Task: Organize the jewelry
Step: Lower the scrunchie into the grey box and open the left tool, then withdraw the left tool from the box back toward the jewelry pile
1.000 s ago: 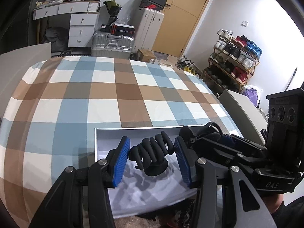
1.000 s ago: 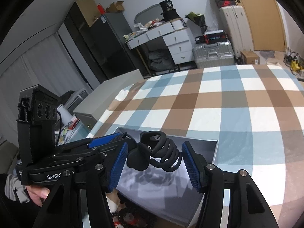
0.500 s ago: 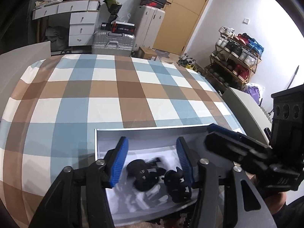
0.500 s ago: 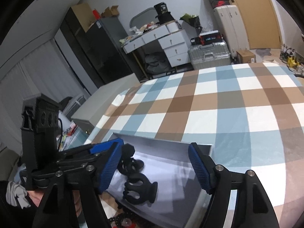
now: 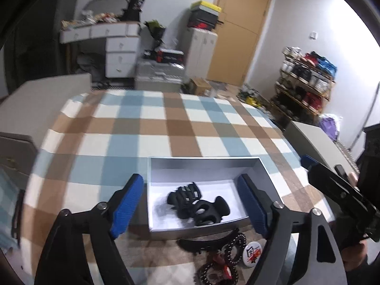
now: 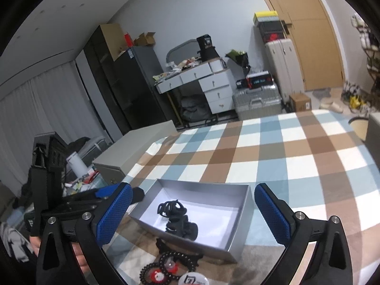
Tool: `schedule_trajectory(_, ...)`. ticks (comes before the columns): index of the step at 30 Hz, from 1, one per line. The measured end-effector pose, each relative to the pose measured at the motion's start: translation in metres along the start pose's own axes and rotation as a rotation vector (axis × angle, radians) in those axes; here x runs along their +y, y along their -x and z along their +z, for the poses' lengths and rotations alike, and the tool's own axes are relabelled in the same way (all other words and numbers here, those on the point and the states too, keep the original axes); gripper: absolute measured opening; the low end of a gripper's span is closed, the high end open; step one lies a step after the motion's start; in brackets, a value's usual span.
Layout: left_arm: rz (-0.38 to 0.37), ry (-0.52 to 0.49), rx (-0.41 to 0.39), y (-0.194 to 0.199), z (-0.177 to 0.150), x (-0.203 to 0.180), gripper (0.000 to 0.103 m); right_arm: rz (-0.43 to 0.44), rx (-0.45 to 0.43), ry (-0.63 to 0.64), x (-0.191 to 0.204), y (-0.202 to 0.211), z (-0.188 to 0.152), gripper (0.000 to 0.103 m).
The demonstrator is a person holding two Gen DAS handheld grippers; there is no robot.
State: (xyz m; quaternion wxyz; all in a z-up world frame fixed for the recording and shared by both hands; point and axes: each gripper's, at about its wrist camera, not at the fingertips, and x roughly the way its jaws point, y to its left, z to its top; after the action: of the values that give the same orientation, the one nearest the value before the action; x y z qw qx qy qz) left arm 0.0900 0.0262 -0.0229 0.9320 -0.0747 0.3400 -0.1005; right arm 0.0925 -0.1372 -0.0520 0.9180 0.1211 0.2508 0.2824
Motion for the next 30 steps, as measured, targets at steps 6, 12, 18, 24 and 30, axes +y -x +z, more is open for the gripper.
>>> schedule_trajectory(6, 0.059, -0.006, -0.046, 0.017, -0.002, 0.0, 0.08, -0.035, -0.054, 0.055, 0.016, 0.021, -0.004, 0.103)
schedule_trajectory(12, 0.11, -0.031, -0.087, 0.031, -0.012, -0.005, 0.085, -0.082, -0.108, 0.117, 0.033, 0.041, -0.013, 0.103)
schedule_trajectory(18, 0.126, -0.049, -0.105, 0.044, -0.025, -0.012, 0.09, -0.106, -0.102, 0.119, 0.038, 0.055, -0.024, 0.103)
schedule_trajectory(24, 0.137, -0.068, -0.079, 0.046, -0.042, -0.016, 0.102, -0.143, -0.069, 0.12, 0.037, 0.063, -0.042, 0.103)
schedule_trajectory(30, 0.146, -0.08, -0.017, 0.043, -0.066, -0.021, 0.102, -0.171, -0.015, 0.163, 0.036, 0.064, -0.067, 0.103)
